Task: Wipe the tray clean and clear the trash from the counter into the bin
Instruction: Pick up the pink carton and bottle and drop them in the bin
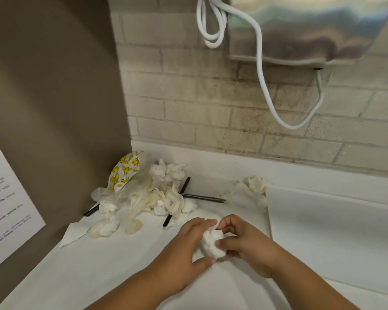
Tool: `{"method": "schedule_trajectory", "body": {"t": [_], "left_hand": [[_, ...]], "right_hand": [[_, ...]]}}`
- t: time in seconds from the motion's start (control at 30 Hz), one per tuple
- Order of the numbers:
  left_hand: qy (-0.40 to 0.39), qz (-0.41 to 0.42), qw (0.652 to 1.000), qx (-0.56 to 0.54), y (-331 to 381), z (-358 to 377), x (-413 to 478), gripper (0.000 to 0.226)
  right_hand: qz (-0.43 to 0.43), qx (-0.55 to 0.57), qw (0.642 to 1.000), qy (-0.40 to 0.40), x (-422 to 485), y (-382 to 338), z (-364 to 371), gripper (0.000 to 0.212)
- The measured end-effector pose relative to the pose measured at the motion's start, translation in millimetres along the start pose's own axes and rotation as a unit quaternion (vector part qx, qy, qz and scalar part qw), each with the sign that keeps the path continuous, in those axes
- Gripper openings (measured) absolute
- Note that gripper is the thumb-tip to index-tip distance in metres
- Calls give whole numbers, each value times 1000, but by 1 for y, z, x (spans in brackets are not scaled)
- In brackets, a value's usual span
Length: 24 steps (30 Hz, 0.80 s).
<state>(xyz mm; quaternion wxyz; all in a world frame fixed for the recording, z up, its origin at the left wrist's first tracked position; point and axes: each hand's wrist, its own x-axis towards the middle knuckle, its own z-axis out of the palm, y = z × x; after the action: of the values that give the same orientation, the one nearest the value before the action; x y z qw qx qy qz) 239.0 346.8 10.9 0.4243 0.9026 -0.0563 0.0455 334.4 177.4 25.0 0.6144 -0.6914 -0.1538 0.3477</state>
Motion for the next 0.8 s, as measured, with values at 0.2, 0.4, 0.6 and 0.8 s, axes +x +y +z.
{"method": "schedule_trajectory", "body": {"t": [0.2,0.4,0.6,0.8], "left_hand": [[69,-13,997,-8,-5,4,3,33],[66,-64,985,148,-24,-16,-9,33],[68,-97,976,184,-27,-13,-7,36],[61,-110,973,194,-30,-13,-5,35]], "right_hand": [[29,23,998,-42,-3,-8,-6,24],[-44,-424,874,234,32,-25,-62,19],[79,-617,758,197,74,-30,-104,73],[117,-687,695,178,96,-29,-115,85]]}}
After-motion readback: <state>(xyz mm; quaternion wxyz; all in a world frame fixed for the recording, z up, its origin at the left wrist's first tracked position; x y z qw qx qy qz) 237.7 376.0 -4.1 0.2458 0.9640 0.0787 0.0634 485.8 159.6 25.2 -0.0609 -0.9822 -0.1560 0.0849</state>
